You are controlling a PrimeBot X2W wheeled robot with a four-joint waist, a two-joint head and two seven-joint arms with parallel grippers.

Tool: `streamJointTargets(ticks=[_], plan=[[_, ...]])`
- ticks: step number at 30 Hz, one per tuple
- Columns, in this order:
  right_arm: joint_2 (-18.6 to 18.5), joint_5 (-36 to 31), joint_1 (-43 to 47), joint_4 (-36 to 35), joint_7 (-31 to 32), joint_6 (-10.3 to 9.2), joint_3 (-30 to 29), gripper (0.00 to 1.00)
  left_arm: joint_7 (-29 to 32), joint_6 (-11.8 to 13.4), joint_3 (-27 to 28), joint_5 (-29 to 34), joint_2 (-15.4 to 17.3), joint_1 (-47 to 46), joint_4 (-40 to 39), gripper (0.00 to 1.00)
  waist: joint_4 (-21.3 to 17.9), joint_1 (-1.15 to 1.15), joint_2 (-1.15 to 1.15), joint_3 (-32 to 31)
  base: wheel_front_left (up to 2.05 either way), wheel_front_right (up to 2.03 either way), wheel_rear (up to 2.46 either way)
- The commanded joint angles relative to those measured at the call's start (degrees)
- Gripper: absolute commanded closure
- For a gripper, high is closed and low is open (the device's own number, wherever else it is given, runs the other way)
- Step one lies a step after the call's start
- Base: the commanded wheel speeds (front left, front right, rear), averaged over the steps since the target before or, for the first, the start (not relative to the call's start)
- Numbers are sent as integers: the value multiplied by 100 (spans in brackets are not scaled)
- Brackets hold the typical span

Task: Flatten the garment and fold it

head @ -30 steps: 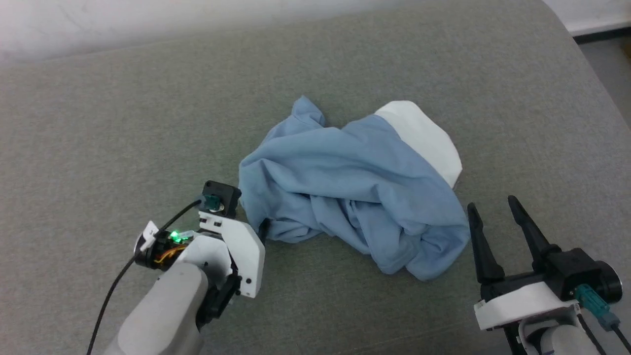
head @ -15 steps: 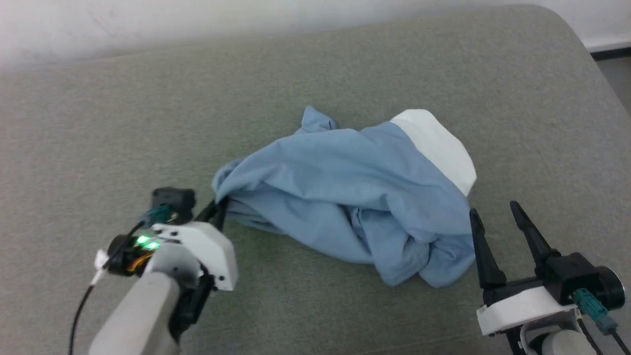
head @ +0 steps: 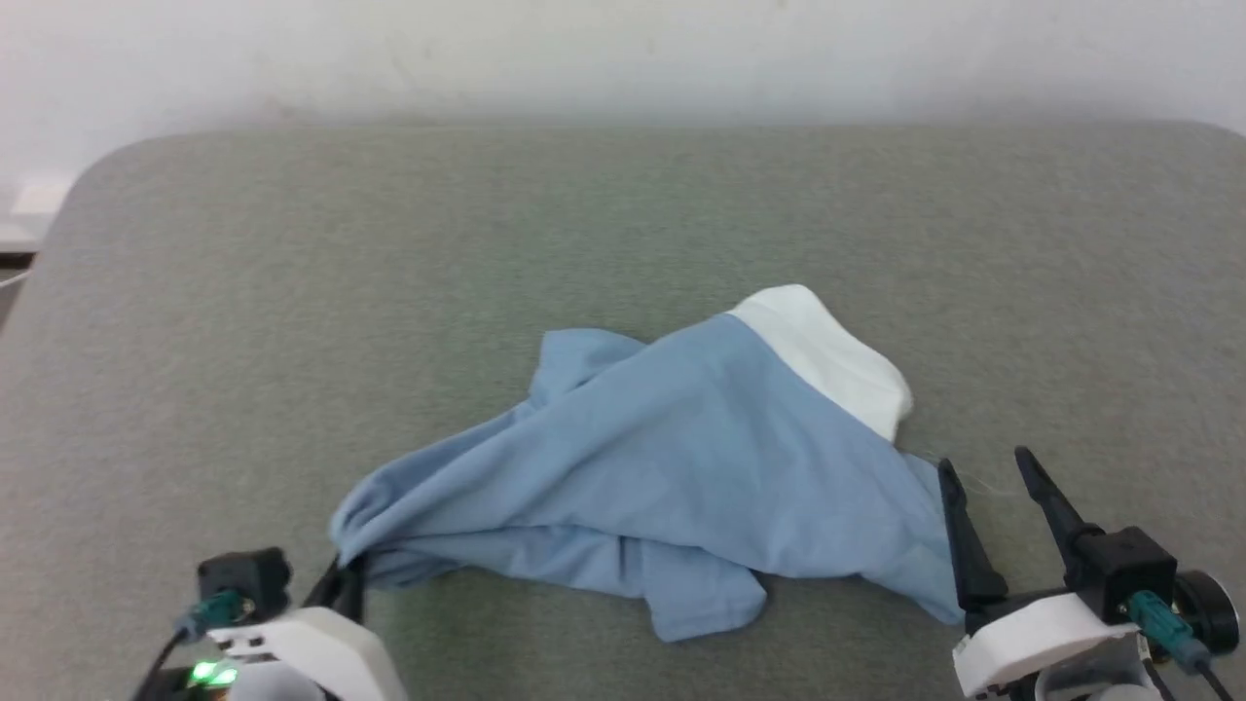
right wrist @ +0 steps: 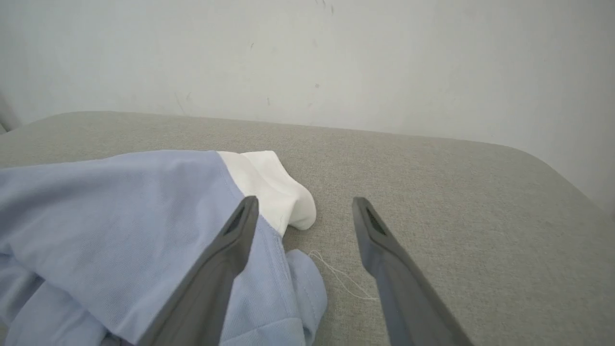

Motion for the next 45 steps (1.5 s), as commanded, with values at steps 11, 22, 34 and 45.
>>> streamJointTargets(ticks=[11, 22, 34, 45], plan=[[-17, 311, -108, -118, 2848, -12, -76, 0, -1882, -325, -276, 772, -362, -490, -234, 0, 743, 1, 0, -258, 0, 0, 0], [-374, -164, -426, 196, 4322, -12, -105, 0, -2093, -456, -424, 849, -586, -505, 56, 0, 1209, 1, 0, -78, 0, 0, 0], [-754, -307, -511, 92, 3955, -12, -382, 100, -2147, -557, -387, 822, -678, -568, 214, 0, 921, 1, 0, -161, 0, 0, 0], [-1051, -416, -153, -9, 4198, -12, -1138, 78, -2005, -728, -655, 883, -710, -782, 233, 0, 373, 1, 0, -110, 0, 0, 0]])
